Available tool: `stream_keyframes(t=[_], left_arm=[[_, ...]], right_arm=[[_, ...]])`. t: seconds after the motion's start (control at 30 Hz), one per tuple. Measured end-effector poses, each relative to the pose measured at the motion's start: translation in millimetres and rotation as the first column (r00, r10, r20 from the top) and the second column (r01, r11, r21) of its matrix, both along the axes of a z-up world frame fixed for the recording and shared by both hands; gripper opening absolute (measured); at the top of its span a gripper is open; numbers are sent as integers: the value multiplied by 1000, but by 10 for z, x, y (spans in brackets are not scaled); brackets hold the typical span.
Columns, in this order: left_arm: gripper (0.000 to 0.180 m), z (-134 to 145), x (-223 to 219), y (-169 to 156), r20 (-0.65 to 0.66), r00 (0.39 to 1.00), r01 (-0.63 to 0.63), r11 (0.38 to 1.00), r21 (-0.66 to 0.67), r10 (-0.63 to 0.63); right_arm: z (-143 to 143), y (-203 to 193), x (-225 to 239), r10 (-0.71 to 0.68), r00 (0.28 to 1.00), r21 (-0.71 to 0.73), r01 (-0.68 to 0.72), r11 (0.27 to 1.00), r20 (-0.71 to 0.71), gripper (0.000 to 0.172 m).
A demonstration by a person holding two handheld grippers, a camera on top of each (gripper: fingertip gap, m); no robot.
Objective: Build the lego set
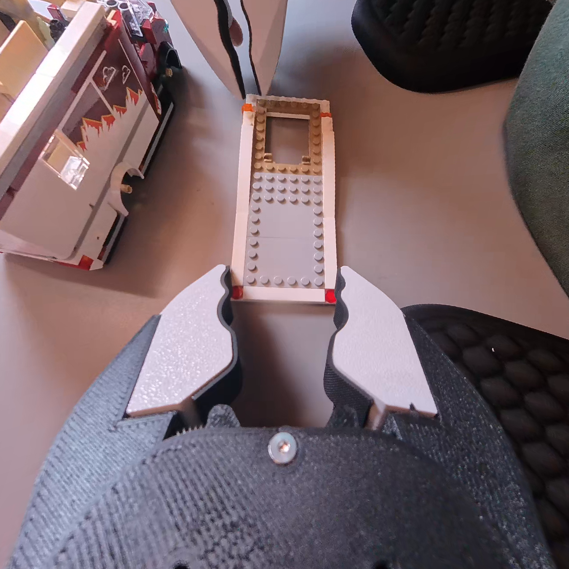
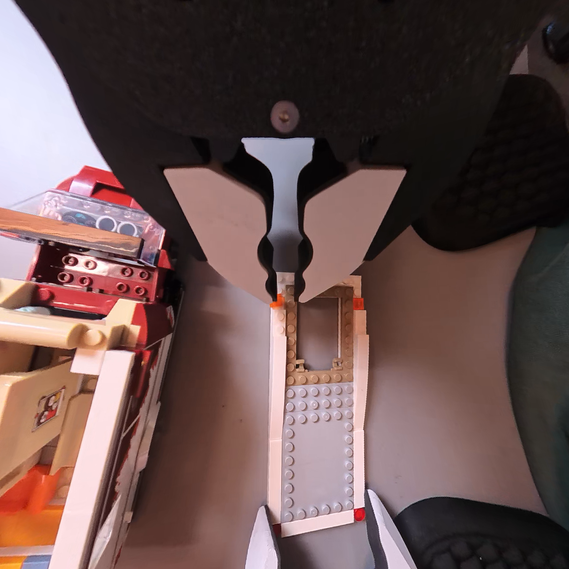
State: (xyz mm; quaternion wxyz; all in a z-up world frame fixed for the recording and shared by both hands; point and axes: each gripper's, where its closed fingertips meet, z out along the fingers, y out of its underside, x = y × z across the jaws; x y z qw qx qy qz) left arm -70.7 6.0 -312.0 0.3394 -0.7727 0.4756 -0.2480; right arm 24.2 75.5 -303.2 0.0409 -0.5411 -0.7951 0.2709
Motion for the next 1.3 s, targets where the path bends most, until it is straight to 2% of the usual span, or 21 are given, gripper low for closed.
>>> stream_keyframes(t=[0.33,0.53,0.87,1.3], left_arm=[[65,0,0,-2,1,1000,-1,1000,2,1],[65,0,1,-3,0,1000,-2,1000,4,2],[65,-1,3,-8,0,1000,-2,1000,5,2],[65,-5,17,-4,-11,1000,-23,1000,2,23]], right_arm=[[14,-31,-7,-11,1000,-30,11,1000,-14,9],[2,55,-48,-44,998,5,45,999,-36,1],[-61,29,-33,-20,1000,24,20,1000,1,1],[-93,18,-19,54,992,196,-76,978,115,2]])
